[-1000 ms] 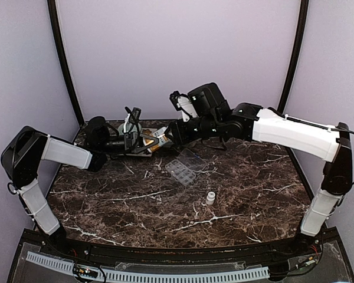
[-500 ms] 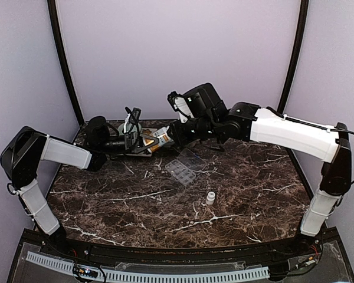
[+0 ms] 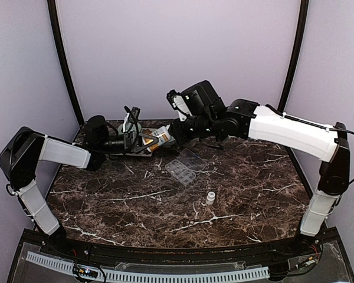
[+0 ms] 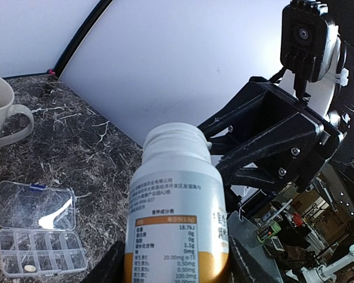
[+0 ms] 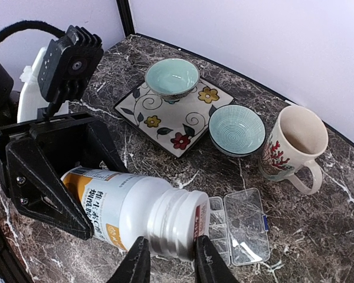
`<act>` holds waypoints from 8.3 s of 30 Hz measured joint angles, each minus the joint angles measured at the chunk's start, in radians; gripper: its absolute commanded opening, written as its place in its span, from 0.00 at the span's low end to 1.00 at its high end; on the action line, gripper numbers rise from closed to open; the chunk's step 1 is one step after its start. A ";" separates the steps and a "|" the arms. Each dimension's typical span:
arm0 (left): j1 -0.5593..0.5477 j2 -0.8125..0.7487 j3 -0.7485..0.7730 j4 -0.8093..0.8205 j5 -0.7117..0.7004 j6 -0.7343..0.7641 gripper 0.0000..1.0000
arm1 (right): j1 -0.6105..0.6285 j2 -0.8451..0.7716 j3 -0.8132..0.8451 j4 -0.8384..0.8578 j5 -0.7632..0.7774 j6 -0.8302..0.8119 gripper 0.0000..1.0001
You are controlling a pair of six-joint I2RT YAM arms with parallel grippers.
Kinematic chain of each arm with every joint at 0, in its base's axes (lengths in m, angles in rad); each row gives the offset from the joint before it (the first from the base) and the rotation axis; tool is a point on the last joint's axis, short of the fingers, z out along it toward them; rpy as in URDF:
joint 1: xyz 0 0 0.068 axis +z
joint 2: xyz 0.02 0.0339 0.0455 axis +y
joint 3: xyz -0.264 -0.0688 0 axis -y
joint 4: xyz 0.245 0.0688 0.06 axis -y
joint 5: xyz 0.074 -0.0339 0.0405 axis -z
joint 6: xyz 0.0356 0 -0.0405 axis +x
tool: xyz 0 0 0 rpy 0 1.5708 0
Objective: Sort the pills into containers
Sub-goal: Close the lid of the pill bottle on the pill bottle, then pass from the left arm to the right, then place the pill bottle at the center of the board.
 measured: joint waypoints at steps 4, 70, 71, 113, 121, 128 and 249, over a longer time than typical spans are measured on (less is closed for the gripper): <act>0.001 -0.006 0.000 -0.008 0.000 0.001 0.00 | 0.003 0.013 0.024 -0.017 0.017 -0.003 0.21; -0.009 -0.023 0.051 0.015 0.089 0.018 0.00 | -0.269 -0.207 -0.311 0.310 -0.637 0.447 0.62; -0.009 -0.023 0.052 0.013 0.093 0.019 0.00 | -0.269 -0.205 -0.311 0.317 -0.657 0.454 0.62; -0.006 -0.006 0.109 -0.110 0.174 0.092 0.02 | -0.244 -0.084 -0.244 0.349 -0.831 0.486 0.08; -0.006 -0.006 0.114 -0.124 0.173 0.107 0.49 | -0.244 -0.084 -0.239 0.339 -0.832 0.480 0.00; -0.008 -0.006 0.114 -0.158 0.146 0.121 0.76 | -0.240 -0.083 -0.238 0.328 -0.809 0.468 0.00; -0.143 -0.146 0.072 -0.686 -0.813 0.537 0.93 | -0.527 -0.029 -0.323 -0.272 0.069 0.062 0.68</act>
